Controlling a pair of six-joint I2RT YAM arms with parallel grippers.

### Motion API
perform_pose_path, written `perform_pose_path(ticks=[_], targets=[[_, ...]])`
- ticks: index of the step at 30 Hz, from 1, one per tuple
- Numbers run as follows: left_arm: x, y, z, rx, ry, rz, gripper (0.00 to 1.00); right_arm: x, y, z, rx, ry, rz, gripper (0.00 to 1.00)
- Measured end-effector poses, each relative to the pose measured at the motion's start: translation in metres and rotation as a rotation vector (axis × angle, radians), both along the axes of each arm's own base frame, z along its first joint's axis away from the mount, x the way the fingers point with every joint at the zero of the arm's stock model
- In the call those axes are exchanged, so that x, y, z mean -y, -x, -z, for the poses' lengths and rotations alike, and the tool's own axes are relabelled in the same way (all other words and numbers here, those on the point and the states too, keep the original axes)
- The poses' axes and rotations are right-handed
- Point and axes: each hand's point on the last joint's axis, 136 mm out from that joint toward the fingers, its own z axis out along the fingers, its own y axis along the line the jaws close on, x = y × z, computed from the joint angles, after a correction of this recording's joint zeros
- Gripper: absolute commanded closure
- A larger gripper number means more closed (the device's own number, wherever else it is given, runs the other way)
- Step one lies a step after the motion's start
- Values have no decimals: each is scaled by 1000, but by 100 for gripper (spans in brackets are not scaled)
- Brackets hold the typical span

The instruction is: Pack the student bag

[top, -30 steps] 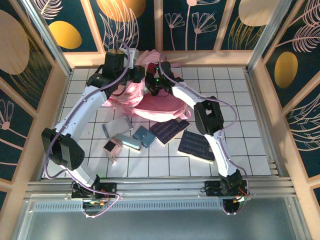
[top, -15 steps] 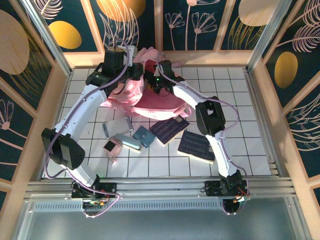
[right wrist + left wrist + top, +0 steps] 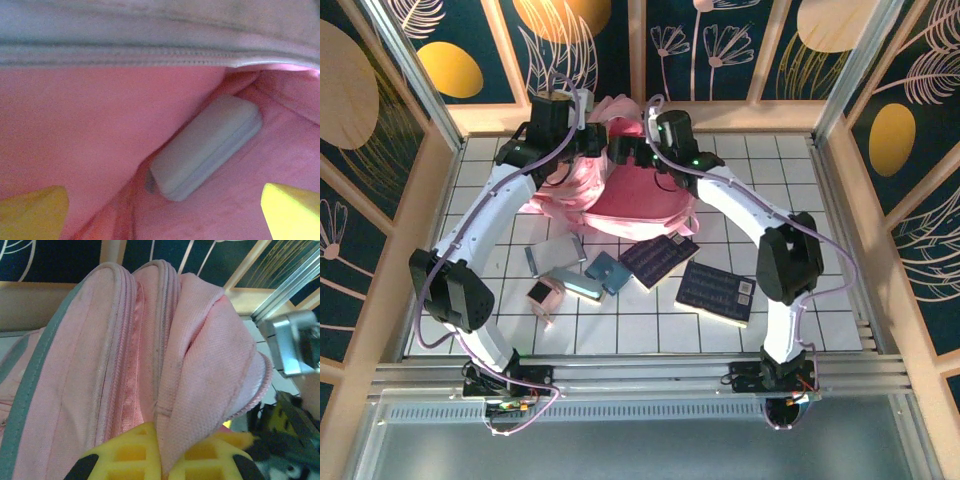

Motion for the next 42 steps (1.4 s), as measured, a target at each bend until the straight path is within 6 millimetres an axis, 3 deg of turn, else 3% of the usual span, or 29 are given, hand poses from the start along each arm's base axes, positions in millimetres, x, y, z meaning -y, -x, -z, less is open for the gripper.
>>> perform_pose_path(ticks=[3, 5, 8, 11, 14, 21, 26, 32, 42], targets=[[0, 0, 0, 0, 1, 1, 100, 24, 32, 5, 50, 60, -4, 2], [1, 0, 1, -3, 5, 4, 100, 34, 53, -4, 106, 78, -30, 7], [3, 1, 4, -11, 14, 17, 100, 28, 88, -34, 261, 73, -135, 13], [8, 3, 11, -22, 34, 39, 100, 9, 148, -42, 451, 104, -314, 10], [13, 4, 20, -34, 56, 59, 100, -20, 208, -16, 529, 158, -524, 12], [16, 13, 47, -47, 73, 82, 100, -51, 262, 90, 435, 309, -759, 11], [18, 17, 50, -44, 104, 93, 100, -67, 285, 137, 370, 372, -835, 11], [14, 22, 46, -26, 107, 84, 100, -74, 281, 175, 309, 432, -846, 11], [12, 26, 43, -24, 115, 82, 100, -96, 260, 193, 298, 476, -814, 26]])
